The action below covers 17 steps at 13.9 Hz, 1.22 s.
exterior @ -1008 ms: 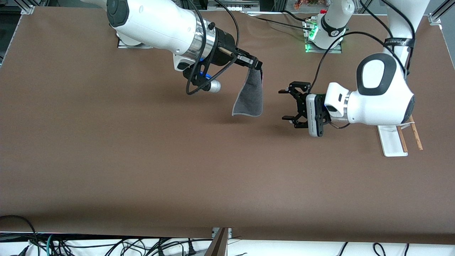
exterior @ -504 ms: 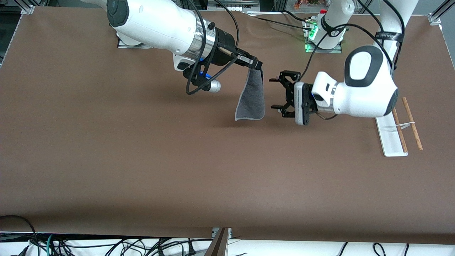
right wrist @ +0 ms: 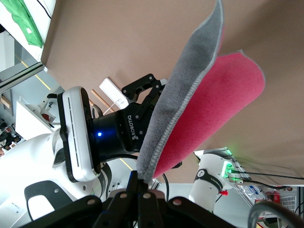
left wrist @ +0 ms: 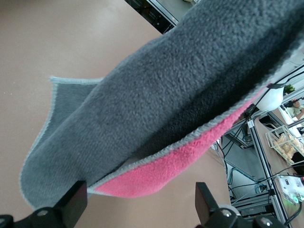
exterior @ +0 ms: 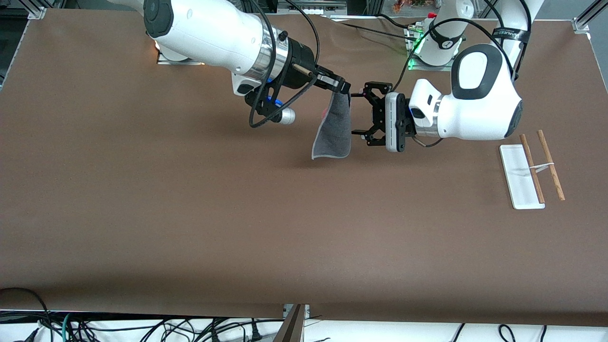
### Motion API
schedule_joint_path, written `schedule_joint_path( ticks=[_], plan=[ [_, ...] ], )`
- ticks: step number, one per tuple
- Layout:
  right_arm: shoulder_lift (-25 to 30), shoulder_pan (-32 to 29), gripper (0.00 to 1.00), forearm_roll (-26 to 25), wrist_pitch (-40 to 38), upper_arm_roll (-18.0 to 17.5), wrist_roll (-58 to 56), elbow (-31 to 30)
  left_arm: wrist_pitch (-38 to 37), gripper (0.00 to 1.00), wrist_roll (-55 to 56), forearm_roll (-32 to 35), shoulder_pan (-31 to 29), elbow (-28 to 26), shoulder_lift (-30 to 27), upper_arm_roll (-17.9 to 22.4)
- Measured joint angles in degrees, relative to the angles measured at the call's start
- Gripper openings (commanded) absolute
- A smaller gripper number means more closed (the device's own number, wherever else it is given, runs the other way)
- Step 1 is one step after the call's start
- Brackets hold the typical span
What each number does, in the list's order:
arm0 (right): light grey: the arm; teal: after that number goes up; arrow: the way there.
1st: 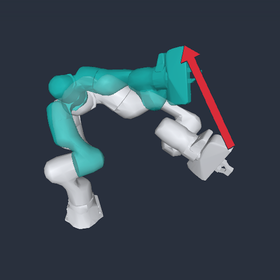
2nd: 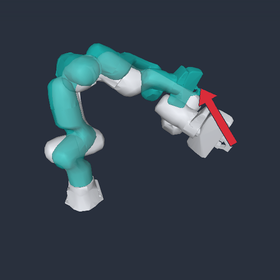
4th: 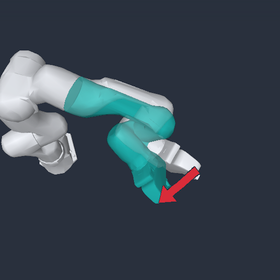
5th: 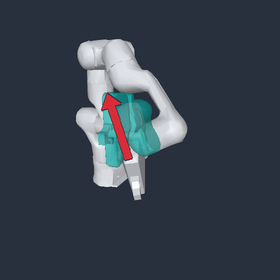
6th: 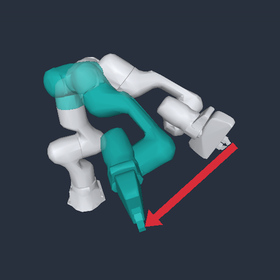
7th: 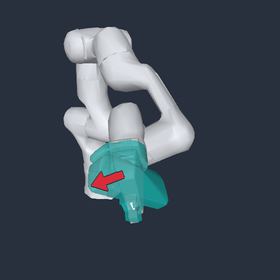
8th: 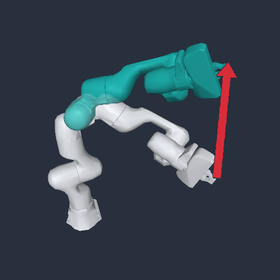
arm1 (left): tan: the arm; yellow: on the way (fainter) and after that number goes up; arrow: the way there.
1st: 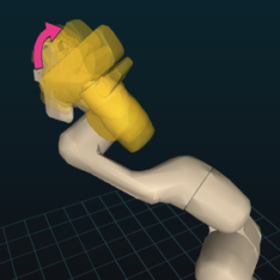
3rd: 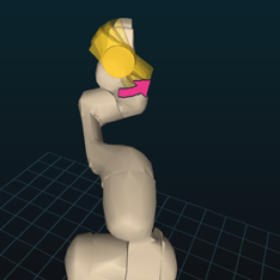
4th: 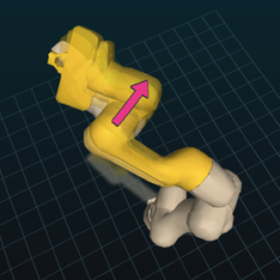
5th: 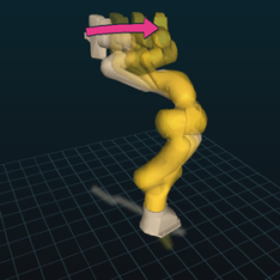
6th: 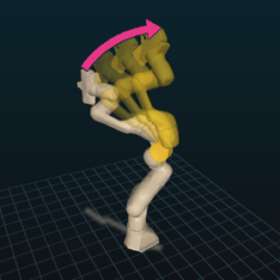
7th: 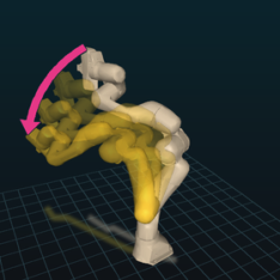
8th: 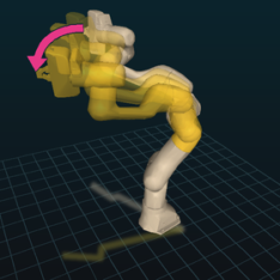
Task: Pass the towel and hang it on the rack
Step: 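Close the left gripper on the hanging towel beside the right gripper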
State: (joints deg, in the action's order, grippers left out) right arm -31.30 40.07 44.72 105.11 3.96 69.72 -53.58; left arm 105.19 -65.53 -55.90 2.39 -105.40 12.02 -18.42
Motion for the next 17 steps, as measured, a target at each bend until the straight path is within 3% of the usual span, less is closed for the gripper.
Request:
schedule_joint_path(
  ticks=[2,5,8,9,10,12,17],
  plan=[
    [0.0,0.0,0.00,0.0,0.0,0.0,0.0,0.0,1.3,0.98,-0.1,0.0,0.1,-0.1,0.0,-1.3],
    [0.0,0.0,0.00,0.0,0.0,0.0,0.0,0.0,2.4,0.85,-1.1,0.0,0.5,-0.5,0.0,-2.1],
    [0.0,0.0,0.00,0.0,0.0,0.0,0.0,0.0,3.5,0.31,-2.0,0.0,0.5,-1.3,0.0,-3.3],
    [0.0,0.0,0.00,0.0,0.0,0.0,0.0,0.0,3.6,0.16,-2.2,0.0,0.6,-1.3,-0.1,-3.5],
    [0.0,0.0,0.00,0.0,0.0,0.0,0.0,0.0,3.7,0.08,-2.2,0.0,0.6,-1.3,-0.2,-3.6],
    [0.0,0.0,0.00,0.0,0.0,0.0,0.0,0.0,3.7,0.00,-2.3,0.0,0.6,-1.3,-0.3,-3.6],
    [0.0,0.0,0.00,0.0,0.0,0.0,0.0,0.0,3.8,0.00,-2.4,0.0,0.5,-1.3,-0.4,-3.5]
  ],
)
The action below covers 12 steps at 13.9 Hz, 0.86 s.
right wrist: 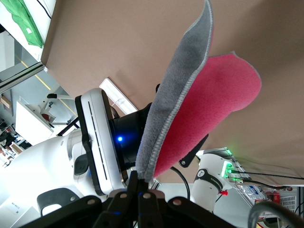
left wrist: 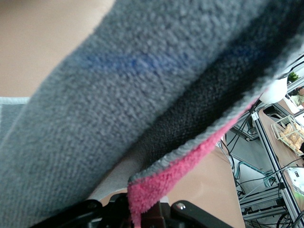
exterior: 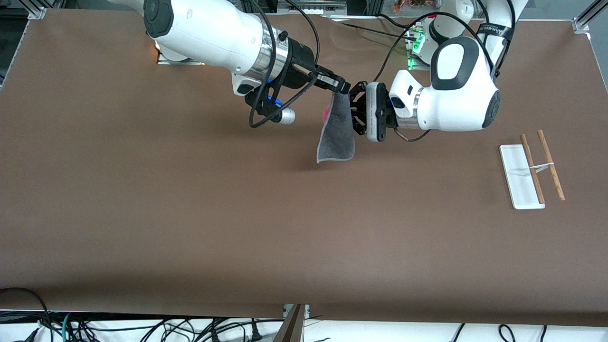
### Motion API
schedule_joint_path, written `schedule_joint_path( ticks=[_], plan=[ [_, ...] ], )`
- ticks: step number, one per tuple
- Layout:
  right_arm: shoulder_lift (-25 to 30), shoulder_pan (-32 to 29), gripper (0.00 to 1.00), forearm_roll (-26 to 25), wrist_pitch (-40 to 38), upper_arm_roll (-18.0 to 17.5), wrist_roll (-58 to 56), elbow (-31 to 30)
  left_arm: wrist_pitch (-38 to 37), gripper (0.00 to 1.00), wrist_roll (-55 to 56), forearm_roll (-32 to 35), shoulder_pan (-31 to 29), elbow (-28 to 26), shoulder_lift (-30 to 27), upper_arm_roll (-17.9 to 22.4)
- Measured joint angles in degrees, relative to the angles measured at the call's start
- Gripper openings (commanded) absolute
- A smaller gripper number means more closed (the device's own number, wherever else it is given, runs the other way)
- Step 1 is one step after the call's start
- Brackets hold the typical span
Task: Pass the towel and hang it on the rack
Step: 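Close the left gripper on the hanging towel beside the right gripper, then open the right gripper and withdraw while the left gripper pulls towel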
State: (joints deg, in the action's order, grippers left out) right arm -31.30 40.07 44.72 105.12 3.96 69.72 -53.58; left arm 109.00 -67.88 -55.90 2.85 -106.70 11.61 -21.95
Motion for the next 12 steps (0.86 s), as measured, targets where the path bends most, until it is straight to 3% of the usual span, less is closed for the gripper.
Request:
schedule_joint_path(
  ticks=[6,7,8,10,11,12],
  plan=[
    [0.0,0.0,0.02,0.0,0.0,0.0,0.0,0.0,0.0,0.00,-0.1,0.0,-0.5,0.0,0.0,0.0],
    [0.0,0.0,0.24,0.0,0.0,0.0,0.0,0.0,0.0,0.00,-0.1,0.0,-0.6,0.0,0.0,0.0],
    [0.0,0.0,0.53,0.0,0.0,0.0,0.0,0.0,0.0,0.00,-0.1,0.0,-0.7,0.0,0.0,0.0],
    [0.0,0.0,0.88,0.0,0.0,0.0,0.1,0.0,0.0,0.00,-0.1,0.0,-0.8,0.0,0.0,0.0],
    [0.0,0.0,1.00,0.0,0.1,0.0,0.1,0.0,0.0,0.00,-0.1,0.0,-0.8,0.0,-0.1,0.0],
    [0.0,0.0,1.00,0.0,0.1,0.1,0.1,0.0,0.0,0.00,-0.1,0.0,-0.8,0.0,-0.1,0.0]
  ],
)
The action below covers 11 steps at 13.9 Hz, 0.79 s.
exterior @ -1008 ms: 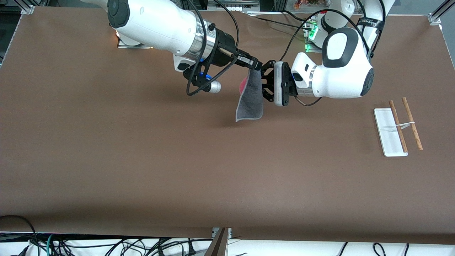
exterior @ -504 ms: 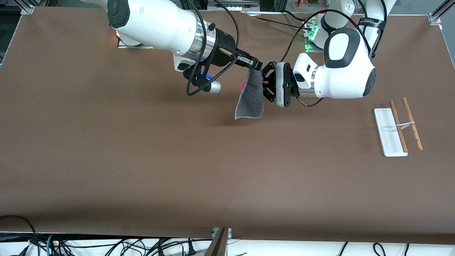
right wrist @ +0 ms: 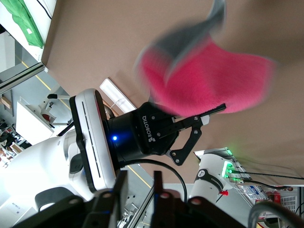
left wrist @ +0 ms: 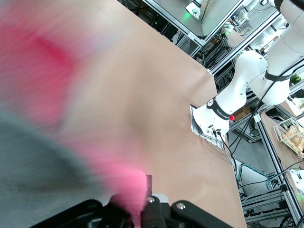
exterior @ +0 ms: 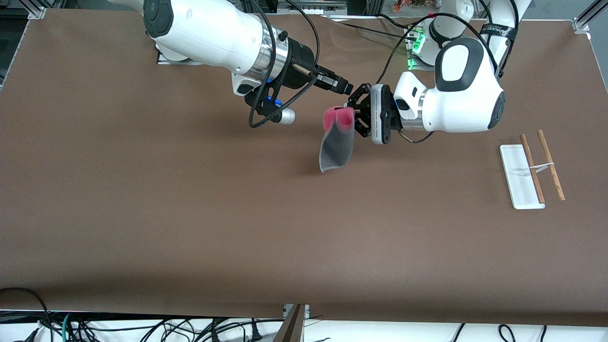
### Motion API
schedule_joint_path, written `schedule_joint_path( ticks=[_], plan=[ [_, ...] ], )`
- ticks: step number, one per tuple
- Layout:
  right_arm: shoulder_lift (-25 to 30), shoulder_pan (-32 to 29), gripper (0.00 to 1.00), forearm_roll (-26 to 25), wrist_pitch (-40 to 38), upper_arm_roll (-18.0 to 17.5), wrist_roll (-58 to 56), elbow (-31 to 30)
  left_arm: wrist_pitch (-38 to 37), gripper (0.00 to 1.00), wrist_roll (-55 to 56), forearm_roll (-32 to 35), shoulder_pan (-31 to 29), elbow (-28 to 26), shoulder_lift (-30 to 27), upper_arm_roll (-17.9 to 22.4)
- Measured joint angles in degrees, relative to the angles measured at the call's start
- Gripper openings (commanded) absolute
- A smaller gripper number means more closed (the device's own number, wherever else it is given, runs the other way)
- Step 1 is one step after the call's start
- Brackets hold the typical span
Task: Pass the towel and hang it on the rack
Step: 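Open the right gripper and withdraw while the left gripper pulls towel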
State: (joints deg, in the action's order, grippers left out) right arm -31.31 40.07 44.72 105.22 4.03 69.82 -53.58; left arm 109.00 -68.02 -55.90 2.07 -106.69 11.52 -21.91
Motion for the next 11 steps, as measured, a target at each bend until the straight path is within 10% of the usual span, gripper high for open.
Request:
schedule_joint_path(
  ticks=[6,11],
  plan=[
    [0.1,-0.8,1.00,0.0,0.1,0.9,0.0,0.0,-2.2,0.00,-0.3,0.8,-1.0,0.2,-0.2,0.3],
    [1.7,-5.7,1.00,-4.4,-5.3,4.2,-12.1,-0.9,-12.4,0.00,-0.6,15.3,-8.3,3.0,0.4,0.9]
  ],
)
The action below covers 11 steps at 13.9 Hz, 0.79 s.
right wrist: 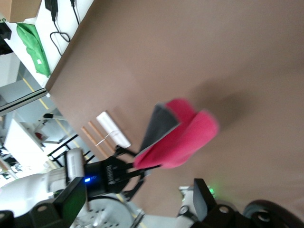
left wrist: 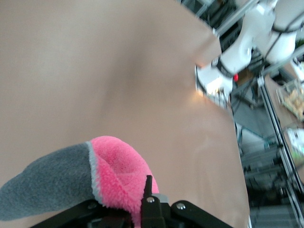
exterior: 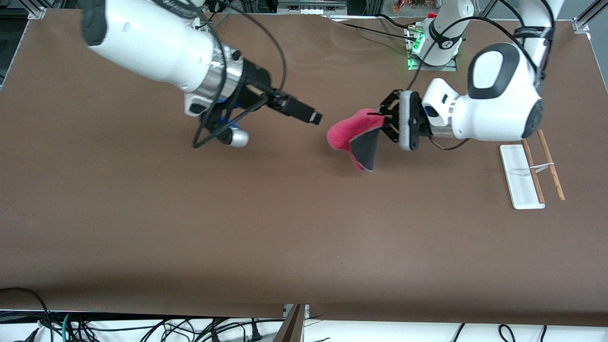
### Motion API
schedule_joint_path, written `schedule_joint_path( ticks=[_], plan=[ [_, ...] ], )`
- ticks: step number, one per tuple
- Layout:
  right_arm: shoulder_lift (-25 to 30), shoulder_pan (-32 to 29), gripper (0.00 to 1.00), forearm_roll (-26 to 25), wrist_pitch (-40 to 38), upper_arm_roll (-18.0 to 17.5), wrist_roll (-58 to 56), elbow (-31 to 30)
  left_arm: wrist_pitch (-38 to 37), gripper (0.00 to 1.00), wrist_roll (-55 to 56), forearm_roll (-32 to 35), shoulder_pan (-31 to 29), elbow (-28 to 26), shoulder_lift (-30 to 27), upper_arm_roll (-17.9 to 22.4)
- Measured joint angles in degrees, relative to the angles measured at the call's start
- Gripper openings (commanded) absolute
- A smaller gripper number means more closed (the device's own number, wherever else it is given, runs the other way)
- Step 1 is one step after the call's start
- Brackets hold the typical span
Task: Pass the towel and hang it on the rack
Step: 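Open the right gripper and withdraw while the left gripper pulls towel, then carry the towel with the left gripper over the wooden rack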
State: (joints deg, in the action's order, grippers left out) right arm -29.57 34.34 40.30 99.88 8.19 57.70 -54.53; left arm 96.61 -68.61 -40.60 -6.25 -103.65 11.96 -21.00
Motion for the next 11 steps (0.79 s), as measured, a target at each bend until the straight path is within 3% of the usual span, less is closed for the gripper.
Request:
schedule_joint_path(
  ticks=[4,9,11],
  plan=[
    [5.8,-8.2,1.00,-7.1,-5.5,0.6,-22.4,-10.7,-10.6,0.00,-0.5,13.4,-10.1,4.0,3.7,0.4],
    [12.1,-14.6,1.00,-27.2,-12.3,0.6,-43.3,-18.1,-15.1,0.00,-0.7,29.5,-22.2,13.1,9.9,0.6],
    [15.1,-15.8,1.00,-32.7,-12.4,0.6,-49.1,-21.3,-15.2,0.00,-0.7,34.9,-26.4,15.9,11.8,0.6]
  ],
)
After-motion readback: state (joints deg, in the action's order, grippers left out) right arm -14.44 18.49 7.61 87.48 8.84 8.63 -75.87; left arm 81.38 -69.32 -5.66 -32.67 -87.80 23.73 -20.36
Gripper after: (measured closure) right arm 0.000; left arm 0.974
